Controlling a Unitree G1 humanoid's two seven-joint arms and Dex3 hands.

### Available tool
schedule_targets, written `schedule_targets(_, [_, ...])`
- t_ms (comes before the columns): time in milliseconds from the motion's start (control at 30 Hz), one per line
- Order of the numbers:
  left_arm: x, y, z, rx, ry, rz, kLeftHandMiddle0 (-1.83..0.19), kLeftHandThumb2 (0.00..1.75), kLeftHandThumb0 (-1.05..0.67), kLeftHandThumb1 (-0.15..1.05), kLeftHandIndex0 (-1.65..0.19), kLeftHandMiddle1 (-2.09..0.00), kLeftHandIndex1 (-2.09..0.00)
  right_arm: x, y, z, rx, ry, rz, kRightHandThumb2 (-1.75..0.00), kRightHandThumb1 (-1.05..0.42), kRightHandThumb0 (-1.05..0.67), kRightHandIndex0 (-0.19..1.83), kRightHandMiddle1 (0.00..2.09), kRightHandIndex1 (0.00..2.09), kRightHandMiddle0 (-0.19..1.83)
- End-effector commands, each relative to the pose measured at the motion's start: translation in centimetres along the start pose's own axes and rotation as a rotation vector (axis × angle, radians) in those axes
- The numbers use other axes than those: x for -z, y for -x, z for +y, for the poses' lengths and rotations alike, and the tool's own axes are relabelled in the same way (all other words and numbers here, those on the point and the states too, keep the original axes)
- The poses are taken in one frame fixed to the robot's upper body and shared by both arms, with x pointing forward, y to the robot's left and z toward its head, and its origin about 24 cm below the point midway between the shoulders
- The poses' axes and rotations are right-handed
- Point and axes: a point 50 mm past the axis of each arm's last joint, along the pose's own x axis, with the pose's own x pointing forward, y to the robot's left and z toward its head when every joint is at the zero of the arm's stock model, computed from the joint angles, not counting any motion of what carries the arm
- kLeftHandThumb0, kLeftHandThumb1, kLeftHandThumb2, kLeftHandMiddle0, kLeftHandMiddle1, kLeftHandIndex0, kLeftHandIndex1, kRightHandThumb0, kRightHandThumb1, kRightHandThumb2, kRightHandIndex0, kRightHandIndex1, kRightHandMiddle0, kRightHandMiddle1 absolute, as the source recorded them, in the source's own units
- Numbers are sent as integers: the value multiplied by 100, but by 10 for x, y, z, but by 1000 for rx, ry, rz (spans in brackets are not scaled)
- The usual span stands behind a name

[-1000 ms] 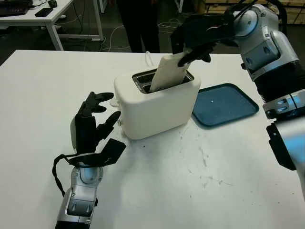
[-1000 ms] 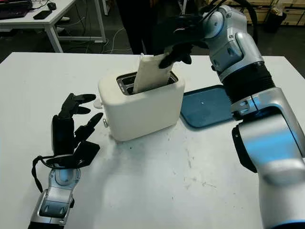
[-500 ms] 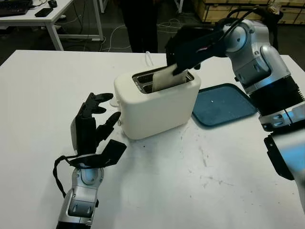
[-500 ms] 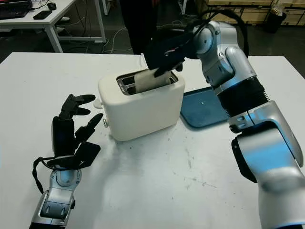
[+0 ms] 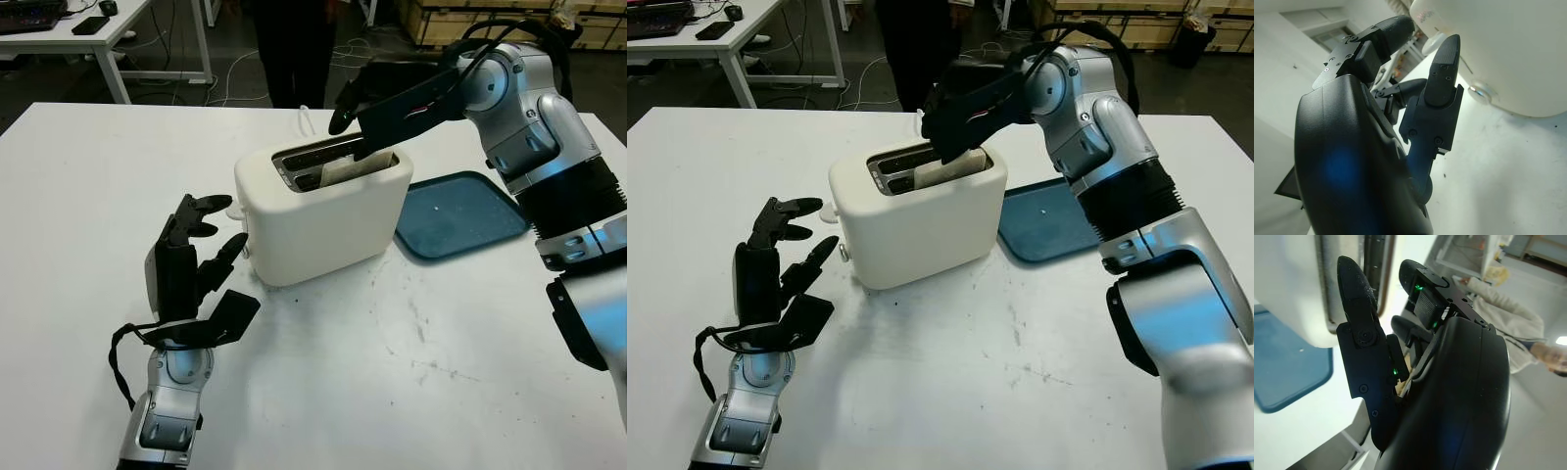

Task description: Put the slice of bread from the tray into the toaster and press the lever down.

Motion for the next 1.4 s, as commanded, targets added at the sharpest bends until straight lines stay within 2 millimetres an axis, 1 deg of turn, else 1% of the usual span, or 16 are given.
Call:
schedule_targets(0, [0,0,4,2,-11,-14,-35,4,-36,92,-38,-136,-91,9,5,-3,62,-16,-7,-1,-90,-68,26,12,92,71])
schedule_targets(100, [0,0,7,1,-19,-13,-36,4,-37,92,-39,-135,-90,16,11,-9,191,-69,-45,0,-88,-67,40,12,88,78])
schedule_targets(200, [-2,-2,14,1,-36,-27,-35,3,-35,92,-40,-133,-89,28,23,-15,372,-110,-97,0,-87,-63,54,12,84,85])
schedule_targets(300, [-6,-5,24,6,-77,-66,-36,3,-35,92,-41,-132,-89,43,37,-12,549,-181,-156,0,-84,-52,72,7,61,92])
schedule_targets(333, [-7,-7,27,8,-89,-81,-37,2,-34,92,-43,-132,-89,48,41,-9,598,-195,-173,0,-81,-45,83,5,45,95])
schedule_targets(367, [-10,-9,31,12,-108,-102,-38,2,-34,91,-43,-132,-88,54,45,-3,648,-228,-194,0,-79,-41,90,4,36,98])
schedule_targets(433, [-14,-12,38,23,-142,-157,-41,1,-30,90,-47,-131,-87,67,52,16,712,-293,-212,-1,-77,-19,103,3,29,101])
schedule_targets(467, [-16,-14,42,32,-160,-180,-42,1,-29,90,-48,-131,-86,73,55,26,728,-316,-209,-1,-77,-16,104,3,27,101])
schedule_targets(600, [-25,-24,57,84,-258,-276,-52,0,-23,86,-58,-122,-73,93,65,72,726,-405,-181,-1,-79,-14,104,1,19,99])
schedule_targets(667, [-30,-30,65,118,-303,-321,-63,0,-17,83,-70,-111,-63,101,72,94,731,-491,-162,-1,-81,-18,104,0,15,96])
schedule_targets(700, [-33,-33,69,142,-318,-340,-68,0,-16,82,-76,-106,-59,104,76,104,749,-548,-168,-1,-80,-13,104,0,14,95])
schedule_targets(833, [-40,-45,82,231,-382,-399,-83,0,-15,80,-95,-90,-44,111,86,135,780,-668,-167,-1,-82,-12,107,0,12,94])
schedule_targets(967, [-47,-53,85,302,-480,-444,-98,0,-25,79,-111,-79,-30,114,94,158,798,-729,-119,-1,-83,-10,103,0,8,92])
schedule_targets(1067, [-48,-56,81,344,-512,-445,-103,1,-30,80,-115,-77,-25,115,98,172,797,-766,-76,-1,-84,-9,103,0,7,92])
schedule_targets(1200, [-46,-59,76,390,-548,-451,-100,0,-31,80,-119,-88,-18,116,101,185,791,-809,-40,-1,-85,-15,104,0,5,91])
schedule_targets(1367, [-41,-62,69,402,-561,-457,-103,1,-31,80,-125,-100,-14,116,102,193,785,-826,-23,-1,-86,-18,105,0,4,90])
